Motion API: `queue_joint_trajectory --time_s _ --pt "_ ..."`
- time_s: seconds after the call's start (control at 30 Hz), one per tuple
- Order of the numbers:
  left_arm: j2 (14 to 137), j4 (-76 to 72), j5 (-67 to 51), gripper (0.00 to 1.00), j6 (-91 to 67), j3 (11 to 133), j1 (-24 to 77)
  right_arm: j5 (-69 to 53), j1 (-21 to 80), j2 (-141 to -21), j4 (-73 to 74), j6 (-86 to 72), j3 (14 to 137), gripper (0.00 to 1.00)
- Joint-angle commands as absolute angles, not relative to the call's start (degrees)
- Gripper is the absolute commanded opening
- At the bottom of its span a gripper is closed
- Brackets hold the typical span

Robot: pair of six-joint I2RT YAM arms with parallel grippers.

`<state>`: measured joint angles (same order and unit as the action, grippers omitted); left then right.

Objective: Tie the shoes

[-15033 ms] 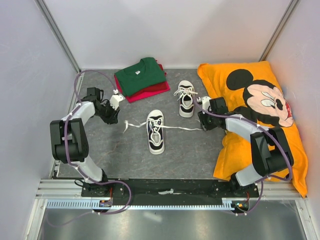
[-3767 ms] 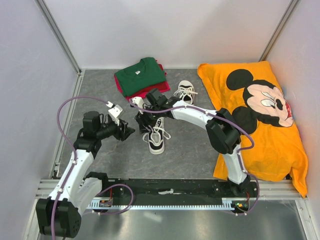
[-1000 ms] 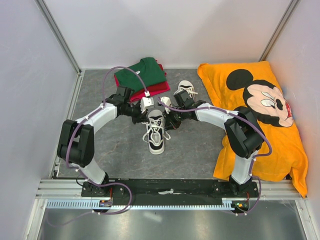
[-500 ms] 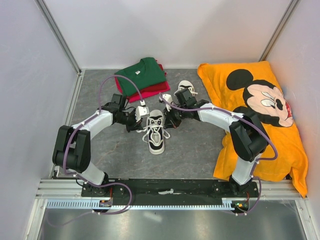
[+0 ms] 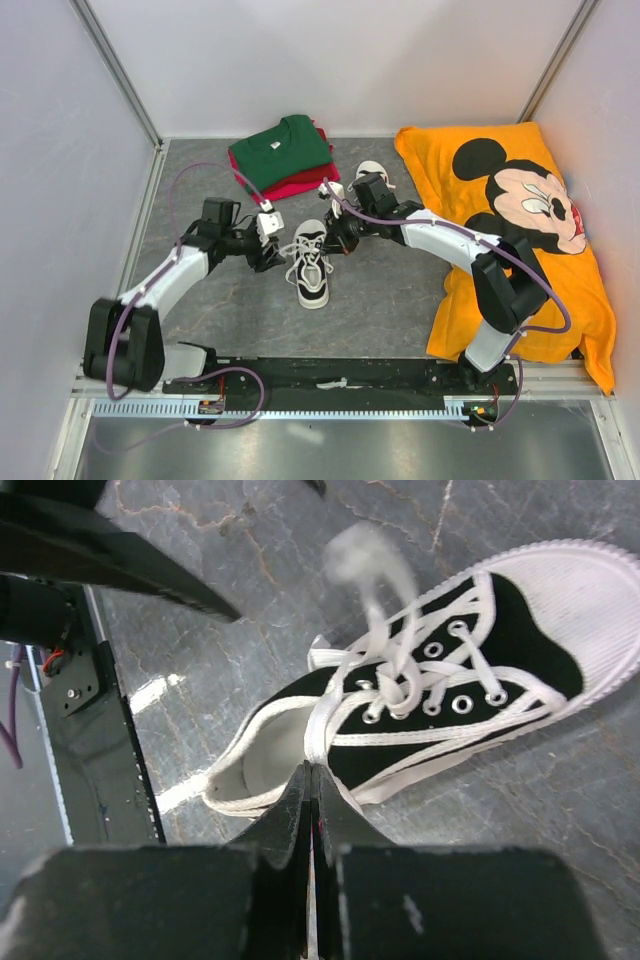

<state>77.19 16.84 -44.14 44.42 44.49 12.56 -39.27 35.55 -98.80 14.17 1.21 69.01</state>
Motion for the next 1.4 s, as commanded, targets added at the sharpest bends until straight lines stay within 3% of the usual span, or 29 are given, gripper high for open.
queue_joint_trajectory --time_s 0.0,0.3,0.53,0.83,0.93,1.07,1.37 --pt "68.39 2.48 -50.0 0.77 34.38 39.47 12.22 -41.31 36.3 -96.59 10.21 -1.93 67.51 0.0" --pt "64.16 -15.62 -43.69 0.77 17.85 29.54 18.98 -42.1 36.3 -95.98 2.03 -11.5 64.25 0.0" --pt "66.97 -28.81 -37.27 0.75 14.24 25.93 24.87 -42.63 36.3 -97.03 0.44 -14.85 63.72 0.0" --pt "72.24 -34.54 -34.1 0.69 13.98 25.49 27.25 -43.5 36.3 -97.73 -3.43 -18.46 63.11 0.0" --pt "73.91 -35.95 -33.84 0.64 12.92 25.93 27.42 -43.68 36.3 -97.73 -3.87 -19.07 63.11 0.0" --pt "74.71 -35.69 -32.17 0.45 12.92 25.67 27.42 -43.86 36.12 -97.73 -3.96 -19.07 63.28 0.0" --pt "74.62 -34.46 -31.99 0.28 12.04 25.58 27.33 -44.21 35.25 -97.56 -4.13 -19.42 63.02 0.0"
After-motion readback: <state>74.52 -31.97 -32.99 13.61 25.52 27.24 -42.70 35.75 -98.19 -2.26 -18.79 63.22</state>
